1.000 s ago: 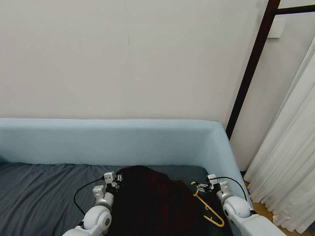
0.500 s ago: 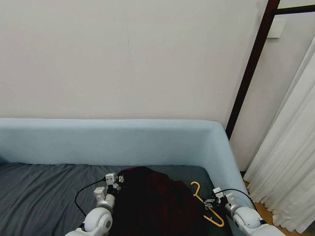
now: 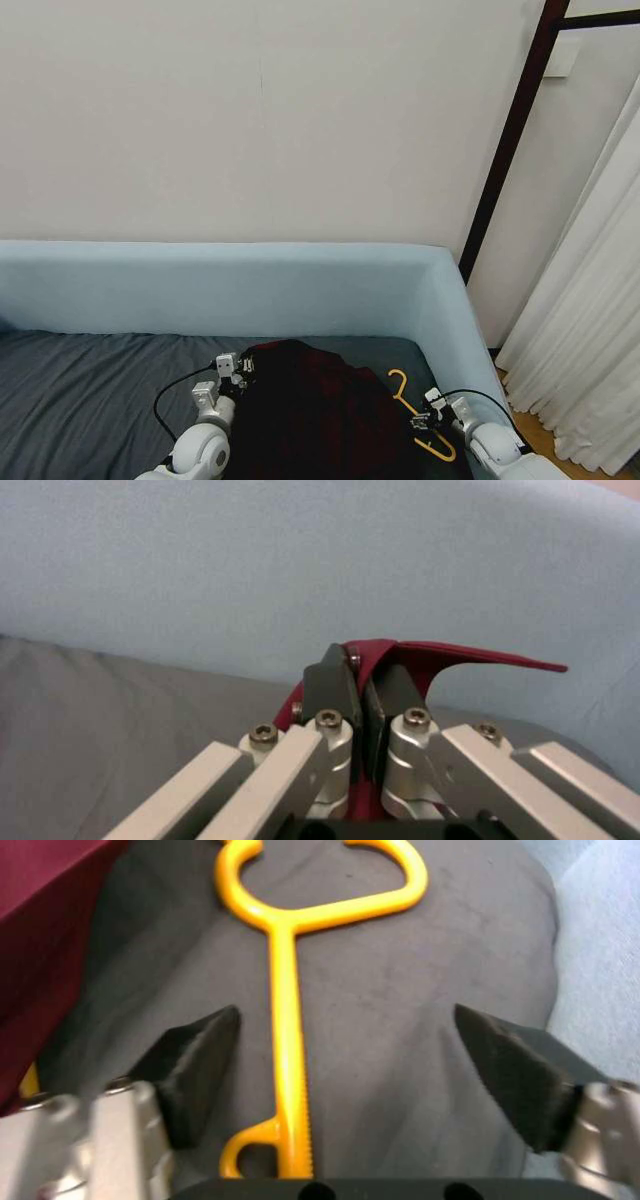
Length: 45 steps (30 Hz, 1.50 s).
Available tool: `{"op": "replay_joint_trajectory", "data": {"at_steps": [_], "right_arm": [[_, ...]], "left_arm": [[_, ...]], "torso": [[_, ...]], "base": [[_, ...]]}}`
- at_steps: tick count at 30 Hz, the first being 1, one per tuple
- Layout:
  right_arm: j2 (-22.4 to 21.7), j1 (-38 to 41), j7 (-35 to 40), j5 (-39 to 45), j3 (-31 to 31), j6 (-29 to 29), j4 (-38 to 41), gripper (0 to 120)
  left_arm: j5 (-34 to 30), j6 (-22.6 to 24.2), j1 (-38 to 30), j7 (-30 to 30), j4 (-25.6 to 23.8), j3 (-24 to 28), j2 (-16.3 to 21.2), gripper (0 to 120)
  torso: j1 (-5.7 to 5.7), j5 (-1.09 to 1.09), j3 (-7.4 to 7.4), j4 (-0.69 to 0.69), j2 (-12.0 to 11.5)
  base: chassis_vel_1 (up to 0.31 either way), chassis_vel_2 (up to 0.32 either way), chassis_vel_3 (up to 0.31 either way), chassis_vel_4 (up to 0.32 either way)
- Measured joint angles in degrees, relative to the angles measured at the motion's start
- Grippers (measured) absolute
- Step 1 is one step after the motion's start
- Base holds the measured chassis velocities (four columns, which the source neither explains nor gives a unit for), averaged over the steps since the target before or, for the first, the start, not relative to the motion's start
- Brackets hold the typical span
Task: Pick up the clothes from the sofa and hang them on the clothes hanger.
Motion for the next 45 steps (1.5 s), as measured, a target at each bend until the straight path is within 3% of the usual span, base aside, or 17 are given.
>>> {"op": "replay_joint_trajectory", "data": {"at_steps": [6,8,11,15,21,30,35,45], "right_arm": [[0.44,0.56,-0.75,-3.47,-0.8,2.3,-1.56,59],[0.45,0.57,-0.77,-3.52,-0.82,2.34,-1.59,59],[0.51,0.7,-0.91,-3.72,-0.95,2.56,-1.78,50],[0.66,1.18,-1.48,-3.98,-1.49,2.92,-2.26,24],[0.62,1.78,-5.06,-3.85,-2.39,3.28,-3.01,5],[-0.18,1.09,-5.1,-2.27,-2.17,3.38,-2.19,5],[-1.13,0.61,0.52,-2.66,-1.14,3.38,-0.02,5],[-3.33,0.07,18.06,-23.09,2.44,8.76,5.69,5]], "left_arm": [[0.0,0.13,-0.18,0.02,0.25,0.01,0.0,0],[0.0,0.14,-0.18,0.02,0.25,0.01,0.0,0],[0.0,0.16,-0.18,0.02,0.25,0.01,0.0,0],[0.0,0.21,-0.1,0.02,0.11,0.02,0.11,0],[0.0,0.28,0.06,0.02,-0.3,0.06,0.55,0],[-0.01,0.36,0.22,0.16,-0.54,0.26,0.71,0],[-0.01,0.36,0.22,0.18,-0.84,0.48,0.76,0],[-0.37,0.37,0.38,0.12,-3.68,0.63,2.52,0]], "torso": [[0.0,-0.01,0.0,0.0,0.0],[0.0,-0.01,0.0,0.0,0.0],[0.0,-0.01,0.0,0.0,0.0],[0.0,-0.01,0.0,-0.01,0.0],[0.0,-0.01,0.0,0.01,0.0],[0.0,0.01,0.01,0.01,-0.01],[0.01,0.01,0.01,-0.01,-0.01],[0.01,0.04,0.01,0.03,-0.01]], "base": [[0.0,0.0,0.0,0.0],[0.0,0.0,0.0,0.0],[0.0,0.0,0.0,0.0],[0.0,0.0,0.0,0.0],[0.0,0.0,0.0,0.0],[0.0,0.0,0.0,0.0],[0.0,0.0,0.0,0.0],[0.0,0.0,0.0,0.0]]}}
